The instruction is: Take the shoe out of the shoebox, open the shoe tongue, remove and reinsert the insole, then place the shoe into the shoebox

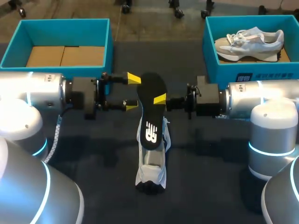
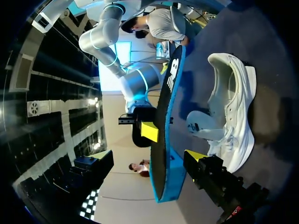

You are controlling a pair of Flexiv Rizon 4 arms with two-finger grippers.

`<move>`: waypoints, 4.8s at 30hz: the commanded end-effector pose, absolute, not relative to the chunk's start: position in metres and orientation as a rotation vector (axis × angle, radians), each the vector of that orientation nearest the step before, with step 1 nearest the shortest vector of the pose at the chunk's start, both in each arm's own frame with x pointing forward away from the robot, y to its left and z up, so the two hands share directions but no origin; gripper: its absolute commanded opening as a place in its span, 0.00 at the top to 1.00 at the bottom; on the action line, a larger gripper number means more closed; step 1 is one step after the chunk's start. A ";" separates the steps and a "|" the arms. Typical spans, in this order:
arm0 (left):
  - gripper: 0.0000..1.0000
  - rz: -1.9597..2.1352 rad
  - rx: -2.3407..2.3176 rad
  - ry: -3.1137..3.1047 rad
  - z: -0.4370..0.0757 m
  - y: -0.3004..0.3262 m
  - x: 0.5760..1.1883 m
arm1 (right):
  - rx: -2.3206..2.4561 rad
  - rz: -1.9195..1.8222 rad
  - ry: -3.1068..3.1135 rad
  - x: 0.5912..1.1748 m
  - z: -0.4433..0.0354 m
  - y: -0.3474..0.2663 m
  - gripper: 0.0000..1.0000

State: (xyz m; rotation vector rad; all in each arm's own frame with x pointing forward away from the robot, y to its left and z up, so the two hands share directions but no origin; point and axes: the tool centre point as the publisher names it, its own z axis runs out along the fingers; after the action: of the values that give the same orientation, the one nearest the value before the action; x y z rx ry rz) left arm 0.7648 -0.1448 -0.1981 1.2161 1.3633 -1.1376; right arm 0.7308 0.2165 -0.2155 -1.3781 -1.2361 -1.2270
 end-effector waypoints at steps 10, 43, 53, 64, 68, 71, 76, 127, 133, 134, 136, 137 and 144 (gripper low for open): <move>0.12 -1.164 1.163 1.373 -0.217 -0.166 0.771 | -1.380 -1.229 -1.236 0.730 -0.216 0.218 1.00; 0.78 -1.126 1.128 1.388 -0.216 -0.177 0.776 | -1.380 -1.229 -1.236 0.730 -0.216 0.218 1.00; 0.91 -1.128 1.133 1.399 -0.222 -0.179 0.778 | -1.380 -1.229 -1.236 0.730 -0.216 0.218 1.00; 1.00 -1.143 1.139 1.387 -0.223 -0.181 0.777 | -1.380 -1.229 -1.236 0.730 -0.216 0.218 1.00; 1.00 -1.134 1.155 1.388 -0.221 -0.173 0.772 | -1.363 -1.279 -1.239 0.727 -0.213 0.209 0.03; 1.00 -1.129 1.161 1.397 -0.220 -0.165 0.767 | -1.342 -1.317 -1.269 0.722 -0.210 0.198 0.00; 1.00 -1.151 1.165 1.405 -0.214 -0.149 0.757 | -1.307 -1.336 -1.401 0.714 -0.203 0.176 0.00; 1.00 -1.762 1.231 1.759 -0.203 -0.122 0.585 | -0.583 -0.365 -3.031 0.635 -0.240 0.130 0.00; 1.00 -1.762 1.231 1.759 -0.203 -0.122 0.585 | -0.583 -0.365 -3.031 0.635 -0.240 0.130 0.00; 1.00 -1.762 1.231 1.759 -0.203 -0.122 0.585 | -0.583 -0.365 -3.031 0.635 -0.240 0.130 0.00; 1.00 -1.762 1.231 1.759 -0.203 -0.122 0.585 | -0.583 -0.365 -3.031 0.635 -0.240 0.130 0.00; 1.00 -1.762 1.231 1.759 -0.203 -0.122 0.585 | -0.583 -0.365 -3.031 0.635 -0.240 0.130 0.00; 1.00 -1.817 1.193 1.733 -0.218 -0.127 0.568 | -0.422 -0.437 -3.088 0.638 -0.272 0.136 0.00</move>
State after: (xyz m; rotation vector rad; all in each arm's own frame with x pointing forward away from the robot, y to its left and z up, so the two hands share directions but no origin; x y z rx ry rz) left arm 0.5755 -0.1244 -0.2063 1.2053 1.7504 -1.8151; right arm 0.6372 0.1303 -0.2443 -0.4607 -3.0837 -0.3878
